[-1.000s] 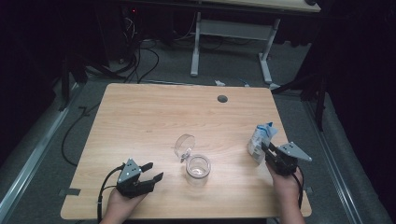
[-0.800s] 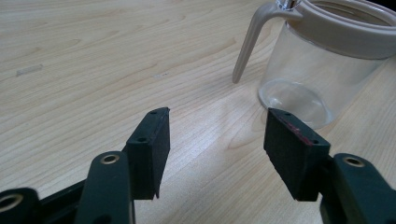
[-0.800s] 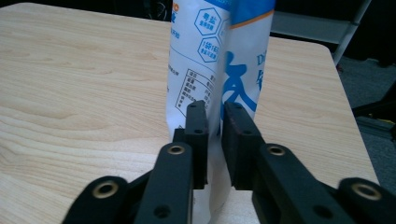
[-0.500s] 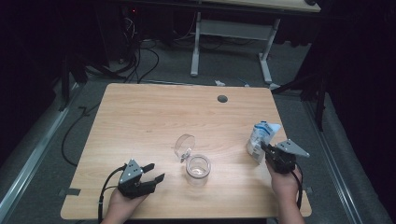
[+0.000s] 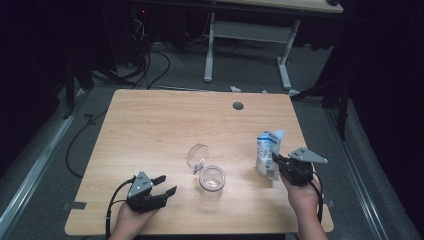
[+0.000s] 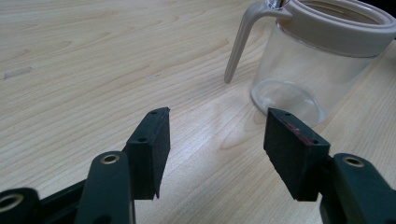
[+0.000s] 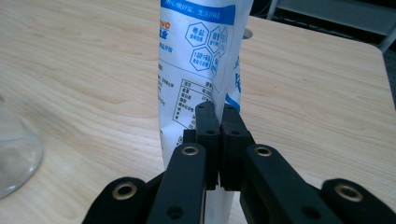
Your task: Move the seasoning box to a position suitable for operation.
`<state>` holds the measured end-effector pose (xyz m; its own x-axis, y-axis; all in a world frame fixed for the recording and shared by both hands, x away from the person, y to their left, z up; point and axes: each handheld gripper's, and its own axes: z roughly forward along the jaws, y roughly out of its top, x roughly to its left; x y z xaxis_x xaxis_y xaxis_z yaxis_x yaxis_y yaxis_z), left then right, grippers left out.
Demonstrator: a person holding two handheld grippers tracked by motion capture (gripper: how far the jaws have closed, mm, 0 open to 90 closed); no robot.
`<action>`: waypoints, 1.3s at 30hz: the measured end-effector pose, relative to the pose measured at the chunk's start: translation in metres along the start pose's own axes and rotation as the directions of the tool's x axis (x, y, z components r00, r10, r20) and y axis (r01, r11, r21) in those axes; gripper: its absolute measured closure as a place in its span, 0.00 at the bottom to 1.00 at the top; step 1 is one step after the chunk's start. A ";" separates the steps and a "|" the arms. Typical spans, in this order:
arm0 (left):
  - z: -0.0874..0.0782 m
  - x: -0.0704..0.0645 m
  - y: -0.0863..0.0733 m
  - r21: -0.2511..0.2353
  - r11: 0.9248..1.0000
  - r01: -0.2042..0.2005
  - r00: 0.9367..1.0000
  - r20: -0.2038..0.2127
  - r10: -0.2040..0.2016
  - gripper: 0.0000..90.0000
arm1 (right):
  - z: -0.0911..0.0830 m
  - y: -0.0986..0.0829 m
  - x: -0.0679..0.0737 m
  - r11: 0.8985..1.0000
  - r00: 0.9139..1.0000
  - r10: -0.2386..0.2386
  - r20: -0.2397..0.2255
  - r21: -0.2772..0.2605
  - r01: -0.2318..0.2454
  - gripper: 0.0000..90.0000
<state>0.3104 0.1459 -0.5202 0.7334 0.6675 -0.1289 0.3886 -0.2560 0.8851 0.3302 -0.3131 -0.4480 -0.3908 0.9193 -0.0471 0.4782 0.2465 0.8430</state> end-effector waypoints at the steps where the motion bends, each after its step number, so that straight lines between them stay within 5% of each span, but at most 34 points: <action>1: 0.000 0.000 0.000 -0.001 1.000 -0.001 1.000 0.000 0.001 0.46 | -0.001 0.001 0.002 1.000 1.000 -0.002 -0.008 0.006 0.002 0.99; 16: 0.000 -0.004 0.000 -0.032 0.999 -0.020 1.000 0.022 0.021 0.46 | -0.018 0.020 0.022 0.991 0.993 -0.050 -0.107 0.119 0.063 0.99; 32: -0.003 0.000 0.000 -0.097 0.995 -0.006 0.999 0.051 0.011 0.46 | -0.014 0.030 0.031 0.967 0.992 -0.036 -0.124 0.247 0.066 0.99; 35: -0.004 -0.001 0.001 -0.105 0.994 -0.010 0.999 0.048 0.015 0.46 | -0.013 0.035 0.033 0.958 0.991 -0.055 -0.122 0.273 0.087 0.99; 39: -0.006 -0.003 0.000 -0.101 0.995 -0.025 0.998 0.046 0.030 0.46 | -0.013 0.043 0.036 0.932 0.987 -0.087 -0.133 0.339 0.128 1.00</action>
<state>0.3051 0.1479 -0.5169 0.7698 0.6264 -0.1228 0.3114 -0.2007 0.9288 0.3260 -0.2733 -0.4068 -0.5320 0.8454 -0.0484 0.6626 0.4512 0.5978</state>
